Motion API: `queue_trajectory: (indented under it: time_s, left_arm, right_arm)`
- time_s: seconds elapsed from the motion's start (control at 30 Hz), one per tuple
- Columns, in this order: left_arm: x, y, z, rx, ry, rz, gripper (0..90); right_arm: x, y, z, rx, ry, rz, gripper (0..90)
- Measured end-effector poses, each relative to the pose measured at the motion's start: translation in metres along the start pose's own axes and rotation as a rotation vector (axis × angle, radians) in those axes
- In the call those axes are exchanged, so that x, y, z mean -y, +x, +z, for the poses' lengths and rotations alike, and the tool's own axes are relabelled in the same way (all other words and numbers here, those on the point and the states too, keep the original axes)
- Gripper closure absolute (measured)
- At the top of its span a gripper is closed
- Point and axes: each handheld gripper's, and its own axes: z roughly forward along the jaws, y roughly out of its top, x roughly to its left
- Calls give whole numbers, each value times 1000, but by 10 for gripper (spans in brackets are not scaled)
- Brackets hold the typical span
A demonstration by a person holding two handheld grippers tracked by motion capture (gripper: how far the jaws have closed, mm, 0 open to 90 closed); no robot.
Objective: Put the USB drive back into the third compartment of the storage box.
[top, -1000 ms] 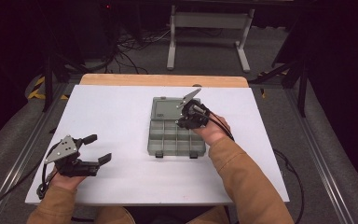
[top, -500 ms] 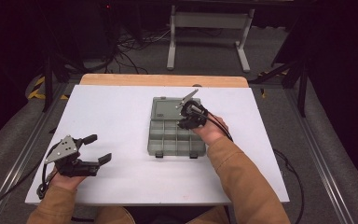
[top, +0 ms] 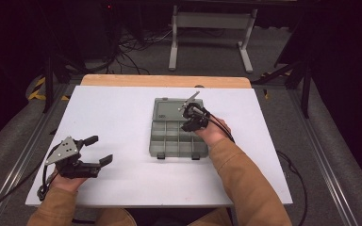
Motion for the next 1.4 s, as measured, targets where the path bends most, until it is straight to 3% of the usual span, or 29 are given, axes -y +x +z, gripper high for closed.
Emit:
queue_trajectory:
  time_s: [0.53,0.7,0.83,0.93,1.1,1.23,1.4]
  left_arm:
    - [0,-1,1,4,1,-6,103]
    - [-1,-1,3,12,0,-14,107]
    - [-6,1,6,12,22,-32,125]
    - [-11,6,10,48,57,-88,164]
    - [-21,11,19,74,84,-99,252]
    - [-30,14,29,78,117,-71,357]
    - [-44,15,45,87,167,-25,576]
  right_arm:
    - [2,2,5,-24,33,-11,783]
    - [1,3,-1,-10,7,-15,734]
    - [5,2,-13,-6,-28,-4,791]
    - [12,0,-27,2,-66,9,889]
    - [27,-7,-53,23,-129,37,900]
    - [40,-12,-68,30,-153,46,900]
    - [51,-17,-78,48,-167,59,900]
